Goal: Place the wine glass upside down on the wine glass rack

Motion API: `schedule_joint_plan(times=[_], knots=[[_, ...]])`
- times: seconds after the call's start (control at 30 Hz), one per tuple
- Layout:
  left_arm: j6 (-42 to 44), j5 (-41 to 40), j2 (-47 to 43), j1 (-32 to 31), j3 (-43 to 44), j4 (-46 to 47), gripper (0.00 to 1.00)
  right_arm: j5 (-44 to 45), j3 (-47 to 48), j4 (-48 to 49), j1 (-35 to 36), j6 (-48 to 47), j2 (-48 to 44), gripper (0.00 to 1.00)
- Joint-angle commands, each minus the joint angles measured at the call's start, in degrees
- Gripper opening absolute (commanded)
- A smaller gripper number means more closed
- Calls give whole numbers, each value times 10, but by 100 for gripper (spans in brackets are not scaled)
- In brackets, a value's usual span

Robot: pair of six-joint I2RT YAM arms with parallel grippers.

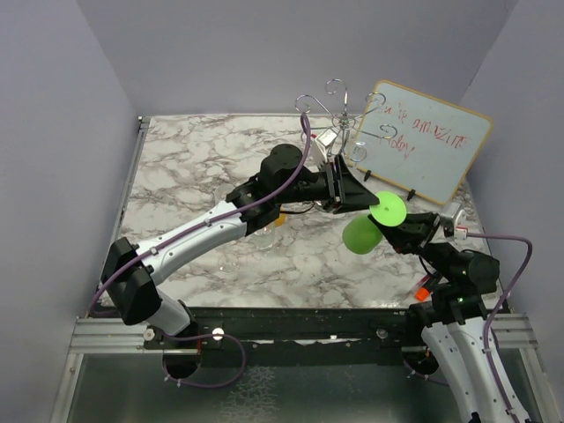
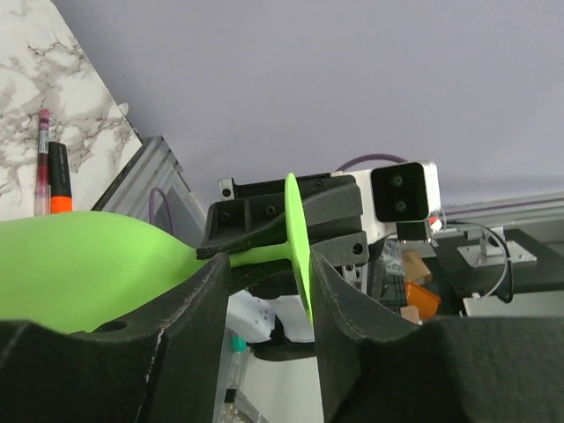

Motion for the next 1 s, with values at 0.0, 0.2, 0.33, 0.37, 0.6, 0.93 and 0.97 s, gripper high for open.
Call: schedule_joint_plan(times=[0.0,0.2,0.33,0.37,0.6,0.93,0.97], knots=[[-13,53,10,-3,15,30,36,-28,13,5,2,-12,10,1],[-14,80,4,-3,11,35,0,-55,25,-30,2,-28,16,1],[0,79,-16,-2,0,23,0,-56,34,-45,2,-21,17,10],[3,78,-20,-1,-2,20,0,-52,35,-49,2,-15,16,20],[25,39,-71,21,-41,-17,0,-71,53,-90,2,17,14,72],[131,-85,-184,133,-91,-168,0,-103,58,-107,2,92,-12,77],[148,-105,-196,146,-89,-187,0,-95,60,-116,2,93,-17,77]])
